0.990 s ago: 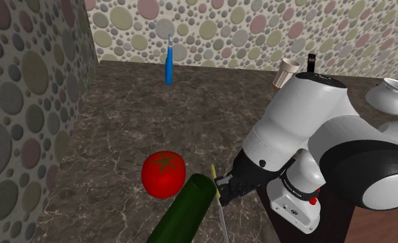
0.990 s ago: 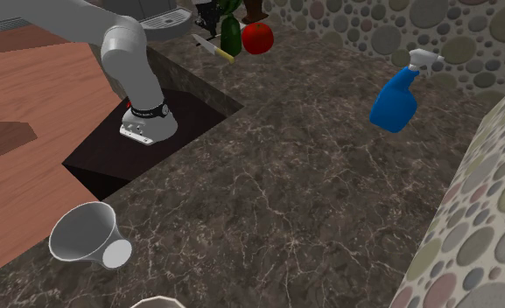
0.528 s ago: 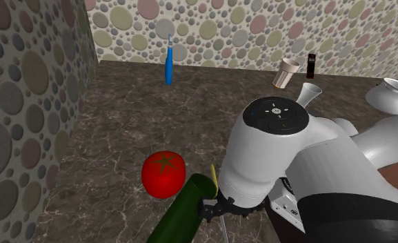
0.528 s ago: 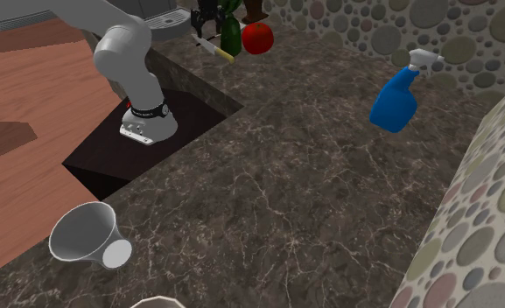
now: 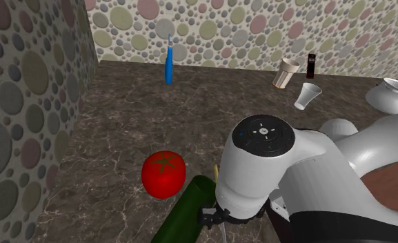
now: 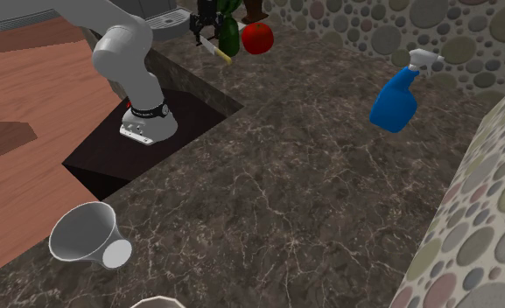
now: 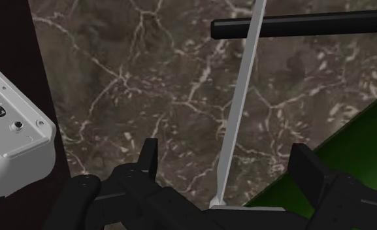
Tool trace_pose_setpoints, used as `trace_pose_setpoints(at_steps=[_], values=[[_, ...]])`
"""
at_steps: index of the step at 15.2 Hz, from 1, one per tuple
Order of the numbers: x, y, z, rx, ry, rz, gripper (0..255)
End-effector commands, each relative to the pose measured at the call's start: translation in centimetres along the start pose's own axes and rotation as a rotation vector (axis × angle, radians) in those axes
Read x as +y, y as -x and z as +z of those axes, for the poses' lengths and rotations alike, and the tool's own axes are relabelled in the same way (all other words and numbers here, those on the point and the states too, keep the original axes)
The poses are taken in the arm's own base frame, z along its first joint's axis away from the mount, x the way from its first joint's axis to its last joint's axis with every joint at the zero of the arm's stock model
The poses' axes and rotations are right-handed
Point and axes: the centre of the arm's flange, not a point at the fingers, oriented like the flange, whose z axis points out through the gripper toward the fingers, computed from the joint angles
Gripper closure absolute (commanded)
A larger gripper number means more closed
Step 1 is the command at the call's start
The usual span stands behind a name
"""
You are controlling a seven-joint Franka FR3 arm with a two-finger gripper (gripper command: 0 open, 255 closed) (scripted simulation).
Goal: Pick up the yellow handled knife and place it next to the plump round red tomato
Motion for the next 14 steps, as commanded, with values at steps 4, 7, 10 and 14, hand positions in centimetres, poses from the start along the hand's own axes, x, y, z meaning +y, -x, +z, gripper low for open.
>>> trace_pose_setpoints(at_steps=[4,7,10,14], values=[[-0.2,-0.7,1.1,0.005,-0.017,0.011,0],[-0.1,-0.7,1.2,0.005,-0.017,0.011,255],[-0.3,-1.1,0.9,0.005,-0.017,0.011,255],[-0.9,-0.6,1.4,0.006,-0.019,0.009,255]])
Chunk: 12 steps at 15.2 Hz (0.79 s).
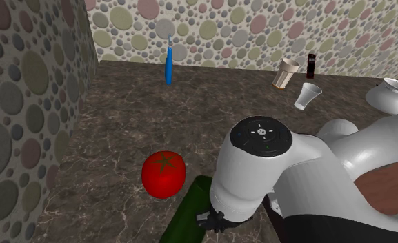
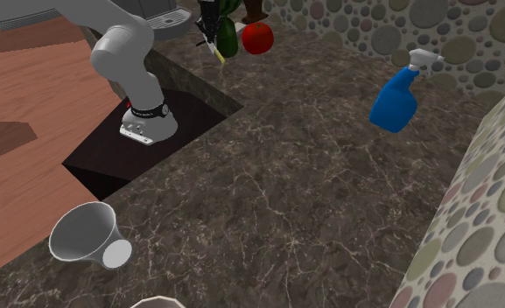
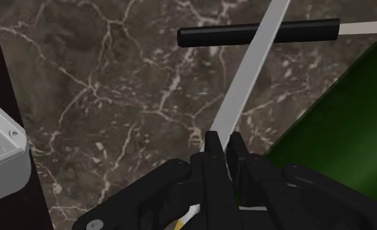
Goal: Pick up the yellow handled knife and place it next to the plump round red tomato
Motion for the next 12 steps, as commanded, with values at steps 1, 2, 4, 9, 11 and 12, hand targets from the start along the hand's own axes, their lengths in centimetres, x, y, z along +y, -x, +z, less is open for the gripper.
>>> trace_pose_setpoints(at_steps=[1,2,4,9,11,12], values=[[0.7,-1.1,1.5,0.025,0.037,0.007,255],[1.1,-1.0,1.0,0.025,0.039,0.008,255],[1.2,-1.0,-0.1,0.025,0.039,0.008,255],[1.5,-0.9,-2.7,0.025,0.039,0.008,255],[1.3,-0.9,-2.2,0.025,0.037,0.008,0],[0.7,0.4,-3.0,0.046,0.066,0.014,0]])
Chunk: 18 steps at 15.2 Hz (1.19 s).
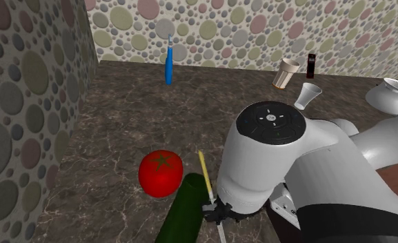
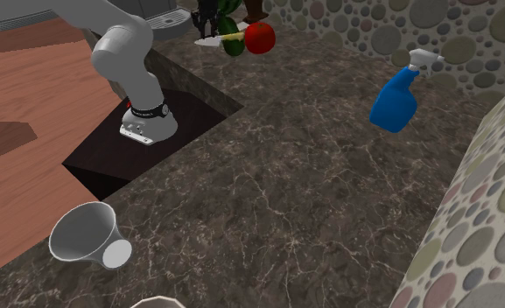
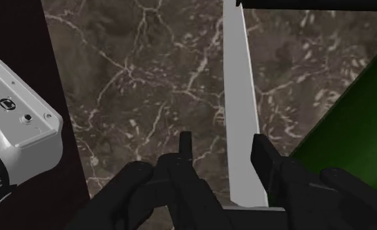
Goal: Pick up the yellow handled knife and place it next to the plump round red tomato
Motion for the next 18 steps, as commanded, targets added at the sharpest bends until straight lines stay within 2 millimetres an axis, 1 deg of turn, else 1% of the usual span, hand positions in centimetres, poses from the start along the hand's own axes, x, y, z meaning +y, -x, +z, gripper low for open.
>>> trace_pose_setpoints(at_steps=[1,2,10,17,18], values=[[-1.0,2.0,-1.4,0.032,0.042,0.01,0],[-1.2,2.6,-1.8,0.042,0.056,0.012,0],[-1.0,2.4,2.2,0.042,0.056,0.012,0],[-1.0,2.4,2.2,0.042,0.056,0.012,0],[-1.0,2.4,2.2,0.042,0.056,0.012,255]])
